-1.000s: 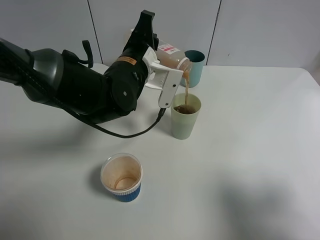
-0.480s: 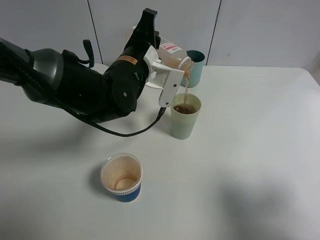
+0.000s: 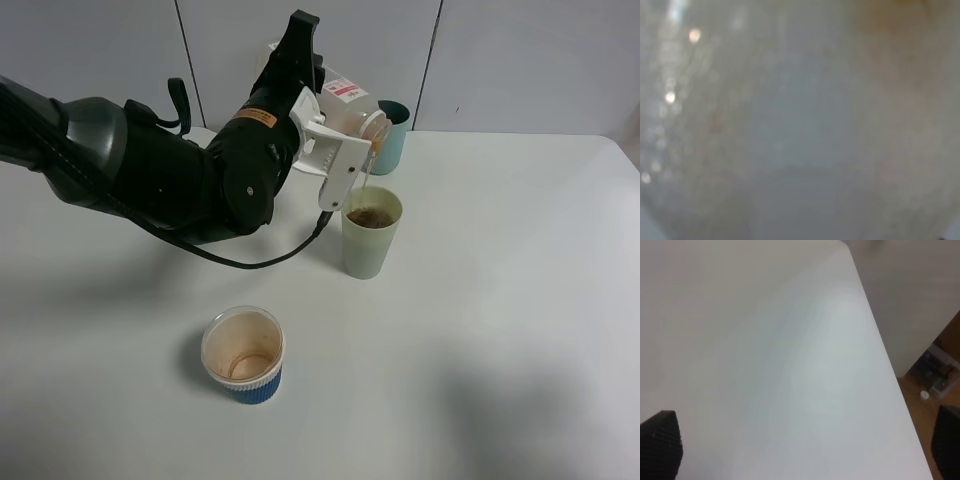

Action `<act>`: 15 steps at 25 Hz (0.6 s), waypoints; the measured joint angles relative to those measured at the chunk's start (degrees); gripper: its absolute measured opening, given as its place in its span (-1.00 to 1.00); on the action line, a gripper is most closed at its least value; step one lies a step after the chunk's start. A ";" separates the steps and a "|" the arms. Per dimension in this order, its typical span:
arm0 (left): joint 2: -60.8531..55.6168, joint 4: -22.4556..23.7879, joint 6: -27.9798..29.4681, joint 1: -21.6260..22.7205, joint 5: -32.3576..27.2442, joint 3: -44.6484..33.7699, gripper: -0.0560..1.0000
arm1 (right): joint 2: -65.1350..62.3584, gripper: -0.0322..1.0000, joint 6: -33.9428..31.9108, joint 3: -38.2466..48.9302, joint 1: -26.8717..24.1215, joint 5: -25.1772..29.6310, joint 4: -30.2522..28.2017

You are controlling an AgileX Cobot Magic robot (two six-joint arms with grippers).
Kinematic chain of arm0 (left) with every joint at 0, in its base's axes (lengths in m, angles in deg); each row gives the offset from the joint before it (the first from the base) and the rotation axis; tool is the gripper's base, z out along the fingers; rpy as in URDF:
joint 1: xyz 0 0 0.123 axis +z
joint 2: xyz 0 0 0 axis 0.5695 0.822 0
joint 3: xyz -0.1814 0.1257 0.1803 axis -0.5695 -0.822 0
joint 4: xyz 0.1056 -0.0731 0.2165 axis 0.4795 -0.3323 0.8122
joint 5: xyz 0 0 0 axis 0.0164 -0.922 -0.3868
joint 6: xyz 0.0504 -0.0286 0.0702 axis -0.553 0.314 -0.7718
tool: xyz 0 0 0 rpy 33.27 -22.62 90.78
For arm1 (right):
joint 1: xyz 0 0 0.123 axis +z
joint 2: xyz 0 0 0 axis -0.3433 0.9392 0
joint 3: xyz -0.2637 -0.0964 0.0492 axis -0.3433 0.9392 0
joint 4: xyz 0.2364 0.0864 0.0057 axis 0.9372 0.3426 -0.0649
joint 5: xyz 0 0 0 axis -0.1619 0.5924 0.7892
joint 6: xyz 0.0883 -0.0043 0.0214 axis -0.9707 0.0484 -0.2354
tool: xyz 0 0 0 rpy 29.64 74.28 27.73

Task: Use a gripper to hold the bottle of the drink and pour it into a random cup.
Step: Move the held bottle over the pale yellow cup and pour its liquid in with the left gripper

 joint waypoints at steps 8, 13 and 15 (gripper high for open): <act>0.00 2.49 0.00 0.00 0.48 0.00 -0.28 | 0.00 0.99 0.00 0.00 0.00 0.00 -0.32; 0.00 4.19 0.00 0.00 0.58 0.00 -0.28 | 0.00 0.99 0.00 0.00 0.00 0.00 -0.32; 0.00 4.94 0.00 0.00 0.70 0.00 -0.28 | 0.00 0.99 0.00 0.00 0.00 0.00 -0.34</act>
